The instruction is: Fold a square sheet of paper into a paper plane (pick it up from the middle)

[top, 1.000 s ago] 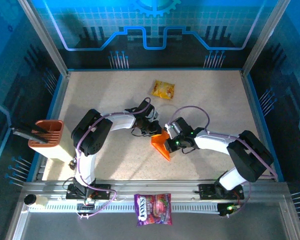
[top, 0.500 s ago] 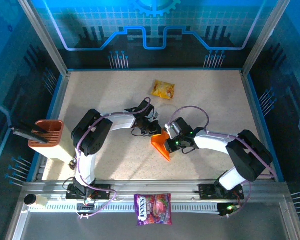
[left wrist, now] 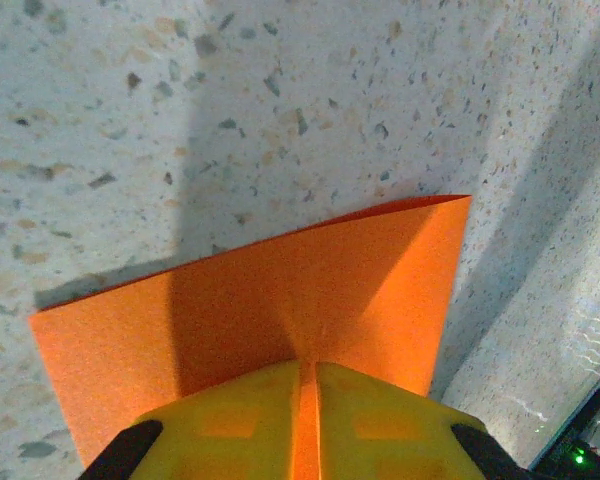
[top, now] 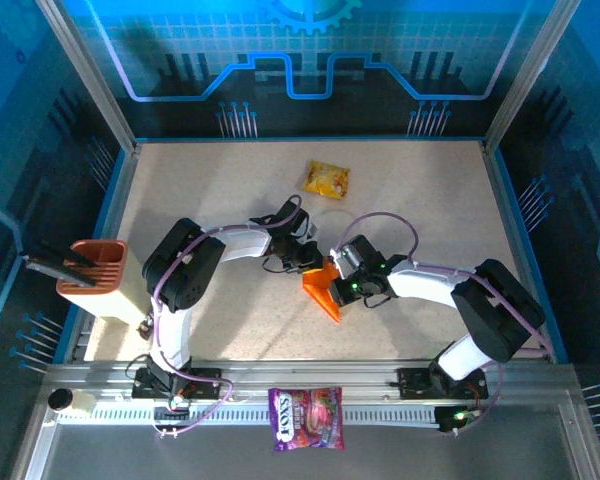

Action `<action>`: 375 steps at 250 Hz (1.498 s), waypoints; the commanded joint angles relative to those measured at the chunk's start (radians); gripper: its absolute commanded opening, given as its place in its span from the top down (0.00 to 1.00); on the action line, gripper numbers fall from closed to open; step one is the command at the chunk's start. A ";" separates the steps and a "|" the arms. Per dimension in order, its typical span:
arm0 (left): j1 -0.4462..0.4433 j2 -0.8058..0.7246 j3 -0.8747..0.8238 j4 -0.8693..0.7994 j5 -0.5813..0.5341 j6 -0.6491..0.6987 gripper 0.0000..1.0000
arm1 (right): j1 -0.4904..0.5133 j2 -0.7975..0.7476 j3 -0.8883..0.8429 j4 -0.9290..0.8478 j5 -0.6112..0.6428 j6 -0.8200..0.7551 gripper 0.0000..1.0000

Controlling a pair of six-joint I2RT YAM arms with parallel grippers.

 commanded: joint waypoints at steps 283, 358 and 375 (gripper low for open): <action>-0.005 0.025 0.000 -0.067 -0.015 0.021 0.86 | 0.011 0.010 0.023 -0.033 0.020 -0.011 1.00; -0.006 0.026 0.000 -0.067 -0.014 0.020 0.86 | 0.011 0.024 0.025 -0.032 0.018 -0.013 1.00; -0.005 0.025 -0.001 -0.067 -0.014 0.020 0.86 | 0.011 0.032 0.027 -0.035 0.015 -0.013 1.00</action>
